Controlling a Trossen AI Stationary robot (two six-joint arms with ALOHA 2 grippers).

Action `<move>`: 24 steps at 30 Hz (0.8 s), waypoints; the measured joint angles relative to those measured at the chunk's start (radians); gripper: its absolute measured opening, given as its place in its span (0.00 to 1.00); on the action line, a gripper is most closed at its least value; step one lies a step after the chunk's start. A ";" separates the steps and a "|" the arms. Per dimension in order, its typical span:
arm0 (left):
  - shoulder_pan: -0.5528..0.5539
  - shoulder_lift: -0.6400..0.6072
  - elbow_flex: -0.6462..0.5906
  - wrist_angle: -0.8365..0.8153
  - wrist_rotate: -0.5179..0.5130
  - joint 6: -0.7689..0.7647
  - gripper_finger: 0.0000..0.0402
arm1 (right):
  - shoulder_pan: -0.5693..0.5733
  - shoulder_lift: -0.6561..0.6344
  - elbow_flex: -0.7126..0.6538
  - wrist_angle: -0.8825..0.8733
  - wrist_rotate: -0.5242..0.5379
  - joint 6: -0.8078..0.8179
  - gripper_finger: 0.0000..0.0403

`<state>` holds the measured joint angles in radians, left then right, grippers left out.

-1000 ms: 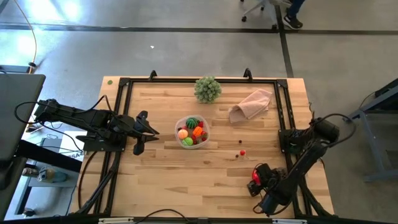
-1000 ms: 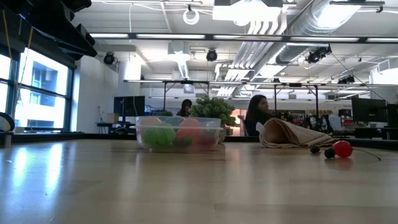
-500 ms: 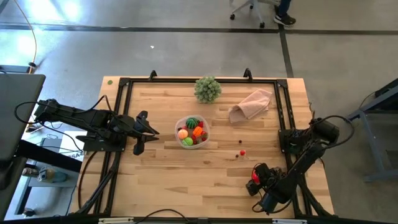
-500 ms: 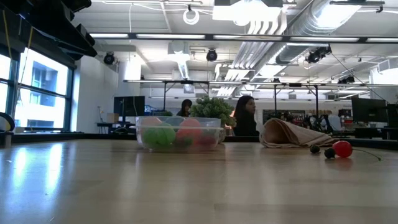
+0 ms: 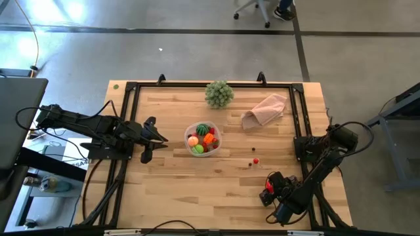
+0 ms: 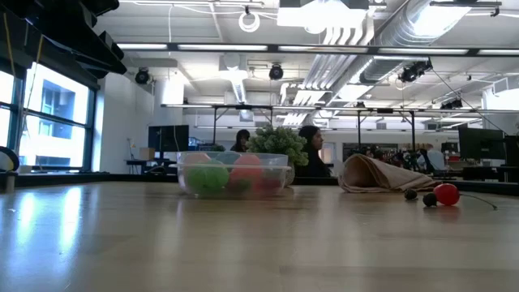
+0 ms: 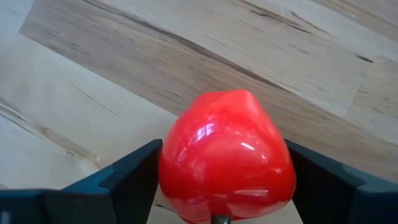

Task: Pick and placing Produce into tupperware
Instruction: Put the red apple into the transparent bin

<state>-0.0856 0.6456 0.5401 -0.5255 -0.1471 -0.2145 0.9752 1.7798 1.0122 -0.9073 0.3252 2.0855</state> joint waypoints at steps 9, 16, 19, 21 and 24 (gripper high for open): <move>0.000 0.000 0.000 0.000 0.000 0.000 0.25 | 0.000 0.000 0.000 0.000 -0.002 0.000 0.68; 0.000 0.000 0.000 0.000 0.000 0.000 0.25 | 0.000 0.000 0.000 0.000 0.001 0.000 0.65; 0.000 0.000 0.000 0.000 0.000 0.000 0.25 | 0.000 0.000 0.000 0.000 0.002 0.000 0.65; 0.000 0.000 0.000 0.000 0.000 0.000 0.25 | 0.000 0.000 0.000 0.000 0.005 -0.001 0.65; 0.000 0.000 0.000 0.000 0.000 0.000 0.25 | 0.000 0.000 0.000 0.003 0.009 -0.009 0.65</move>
<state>-0.0856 0.6455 0.5400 -0.5255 -0.1471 -0.2143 0.9752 1.7802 1.0119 -0.9044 0.3338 2.0768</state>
